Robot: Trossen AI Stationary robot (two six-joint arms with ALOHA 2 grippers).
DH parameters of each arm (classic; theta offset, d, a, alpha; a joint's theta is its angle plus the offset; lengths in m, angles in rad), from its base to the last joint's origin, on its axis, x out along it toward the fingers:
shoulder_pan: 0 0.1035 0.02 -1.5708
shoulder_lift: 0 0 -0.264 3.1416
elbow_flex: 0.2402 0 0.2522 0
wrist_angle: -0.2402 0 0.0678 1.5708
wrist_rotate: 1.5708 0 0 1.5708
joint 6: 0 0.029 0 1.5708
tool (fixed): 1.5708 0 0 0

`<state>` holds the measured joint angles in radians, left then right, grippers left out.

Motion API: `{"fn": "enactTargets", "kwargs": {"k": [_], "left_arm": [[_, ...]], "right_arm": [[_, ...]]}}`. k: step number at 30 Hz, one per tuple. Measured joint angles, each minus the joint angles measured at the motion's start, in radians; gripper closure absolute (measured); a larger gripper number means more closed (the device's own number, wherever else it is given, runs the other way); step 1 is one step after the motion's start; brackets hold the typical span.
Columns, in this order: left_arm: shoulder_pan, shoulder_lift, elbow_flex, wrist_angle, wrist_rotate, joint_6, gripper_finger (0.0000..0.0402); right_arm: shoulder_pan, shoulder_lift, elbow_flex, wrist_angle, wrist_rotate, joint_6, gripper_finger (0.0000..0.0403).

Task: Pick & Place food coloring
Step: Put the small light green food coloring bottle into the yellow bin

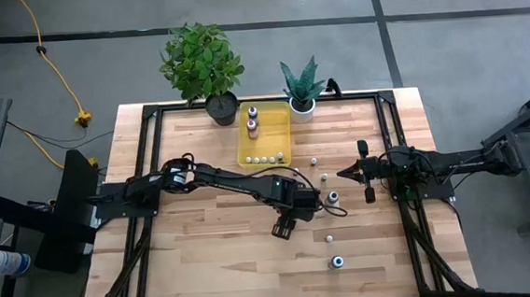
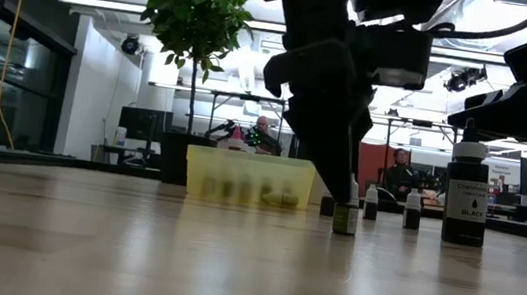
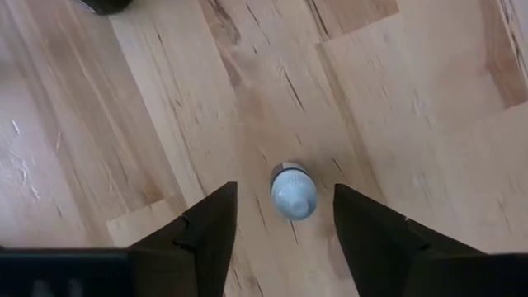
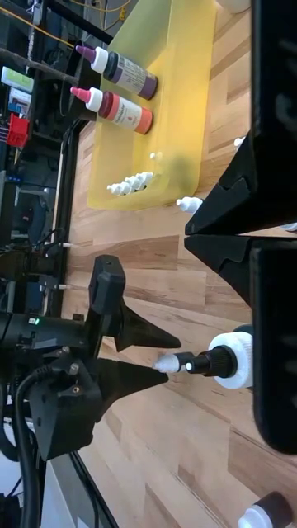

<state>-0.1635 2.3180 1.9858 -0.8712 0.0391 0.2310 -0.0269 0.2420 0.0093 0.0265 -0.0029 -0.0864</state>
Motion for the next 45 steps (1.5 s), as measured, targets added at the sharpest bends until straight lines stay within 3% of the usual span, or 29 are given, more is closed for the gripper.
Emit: {"fn": "enactTargets", "kwargs": {"k": [8,13,35,45], "left_arm": [[0.0,0.0,0.0,-0.012,0.007,-0.008,0.0288],[0.001,0.0,0.0,-0.006,0.032,-0.041,0.0312],[0.001,0.0,0.0,0.01,0.03,-0.134,0.0316],[0.045,-0.003,0.131,-0.174,0.0,-0.49,0.0316]], "right_arm": [[0.0,0.0,0.0,0.0,0.0,0.0,0.0402],[0.0,0.0,0.0,0.0,0.0,0.0,0.0402],[0.0,0.0,0.0,0.0,0.0,0.0,0.0402],[0.0,0.0,0.0,0.0,0.0,0.0,0.0402]]}}
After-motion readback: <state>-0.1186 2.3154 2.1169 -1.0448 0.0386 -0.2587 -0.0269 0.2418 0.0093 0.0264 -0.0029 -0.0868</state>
